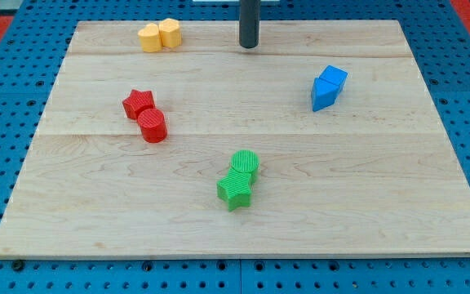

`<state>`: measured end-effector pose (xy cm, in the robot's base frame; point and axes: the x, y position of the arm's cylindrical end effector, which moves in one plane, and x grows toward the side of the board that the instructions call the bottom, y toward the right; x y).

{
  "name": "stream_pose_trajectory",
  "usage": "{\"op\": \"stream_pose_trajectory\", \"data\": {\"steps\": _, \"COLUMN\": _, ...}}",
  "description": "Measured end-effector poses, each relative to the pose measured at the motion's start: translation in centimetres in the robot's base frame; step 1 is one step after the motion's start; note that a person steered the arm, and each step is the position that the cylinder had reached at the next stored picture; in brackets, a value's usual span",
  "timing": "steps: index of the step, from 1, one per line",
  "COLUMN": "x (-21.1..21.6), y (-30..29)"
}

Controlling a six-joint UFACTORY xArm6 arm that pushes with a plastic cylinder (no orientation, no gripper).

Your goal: Point your arm at bottom center of the board

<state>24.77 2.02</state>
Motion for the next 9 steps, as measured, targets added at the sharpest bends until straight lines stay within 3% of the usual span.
{"op": "stream_pose_trajectory", "data": {"steps": 2, "x": 1.4, "y": 1.5}}
{"op": "stream_pose_trajectory", "data": {"steps": 3, "x": 4.1, "y": 2.7}}
{"op": "stream_pose_trajectory", "data": {"steps": 7, "x": 6.5, "y": 4.7}}
{"op": "stream_pose_trajectory", "data": {"steps": 9, "x": 18.1, "y": 5.5}}
